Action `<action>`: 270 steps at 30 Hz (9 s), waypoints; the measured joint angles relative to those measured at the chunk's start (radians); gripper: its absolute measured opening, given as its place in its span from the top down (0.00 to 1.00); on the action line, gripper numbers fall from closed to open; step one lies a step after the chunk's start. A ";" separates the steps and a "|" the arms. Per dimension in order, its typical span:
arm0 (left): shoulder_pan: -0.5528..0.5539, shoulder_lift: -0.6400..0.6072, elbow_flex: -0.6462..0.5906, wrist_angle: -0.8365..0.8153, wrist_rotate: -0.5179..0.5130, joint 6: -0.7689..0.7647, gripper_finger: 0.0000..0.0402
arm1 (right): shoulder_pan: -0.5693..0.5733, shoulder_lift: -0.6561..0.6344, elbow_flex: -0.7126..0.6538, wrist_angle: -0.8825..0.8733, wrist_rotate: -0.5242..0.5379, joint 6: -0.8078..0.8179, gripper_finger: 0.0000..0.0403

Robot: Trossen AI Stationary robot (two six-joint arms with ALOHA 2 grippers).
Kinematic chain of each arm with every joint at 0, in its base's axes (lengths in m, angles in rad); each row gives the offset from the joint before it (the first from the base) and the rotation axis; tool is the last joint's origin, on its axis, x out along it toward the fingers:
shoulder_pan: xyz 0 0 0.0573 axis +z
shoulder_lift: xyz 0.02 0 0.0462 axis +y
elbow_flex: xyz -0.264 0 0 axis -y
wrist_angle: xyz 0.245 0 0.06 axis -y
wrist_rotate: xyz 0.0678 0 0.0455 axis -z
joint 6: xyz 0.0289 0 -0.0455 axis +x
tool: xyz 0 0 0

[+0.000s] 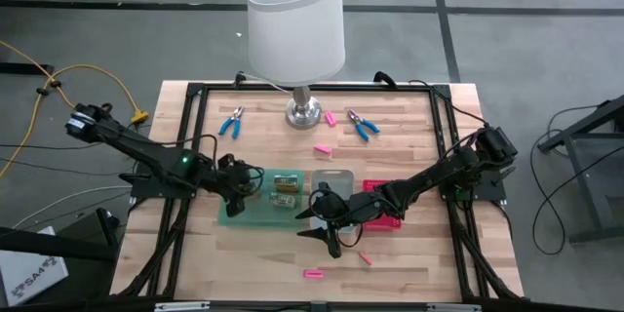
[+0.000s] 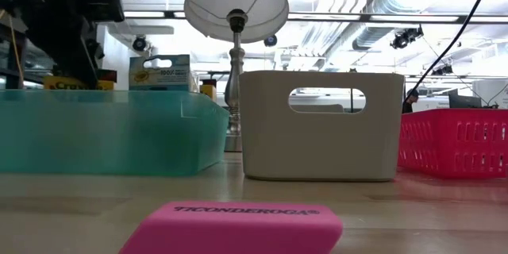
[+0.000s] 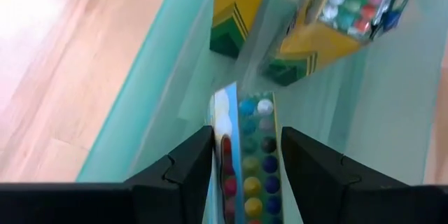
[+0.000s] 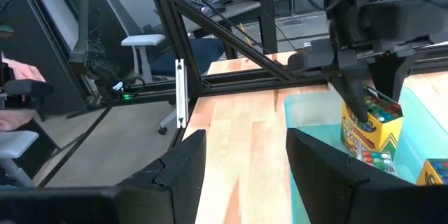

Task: Pick & Place School Supplies
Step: Put the yellow box of crayons into the green bin, then put the blue hole puncher into the gray bin

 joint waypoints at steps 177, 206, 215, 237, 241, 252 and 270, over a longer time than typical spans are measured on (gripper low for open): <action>-0.273 0.149 -0.001 0.774 0.003 0.355 0.59 | -1.036 0.009 -0.001 -1.231 -0.185 -0.086 0.53; -0.273 0.149 -0.001 0.774 0.003 0.355 0.59 | -1.068 0.070 -0.001 -1.183 -0.215 -0.087 0.53; -0.273 0.149 -0.001 0.774 0.003 0.355 0.59 | -1.075 0.070 -0.001 -1.180 -0.216 -0.084 0.53; -0.273 0.149 -0.001 0.774 0.003 0.340 0.59 | -1.075 0.070 -0.060 -1.118 -0.209 -0.084 0.53; -0.273 0.149 -0.001 0.774 0.003 0.340 0.59 | -1.075 0.070 -0.060 -1.098 -0.211 -0.086 0.53; -0.273 0.149 -0.001 0.774 0.003 0.340 0.59 | -1.075 0.070 -0.060 -1.094 -0.212 -0.085 0.59; -0.273 0.149 -0.001 0.774 0.003 0.340 0.59 | -1.075 0.070 -0.060 -1.089 -0.212 -0.075 0.83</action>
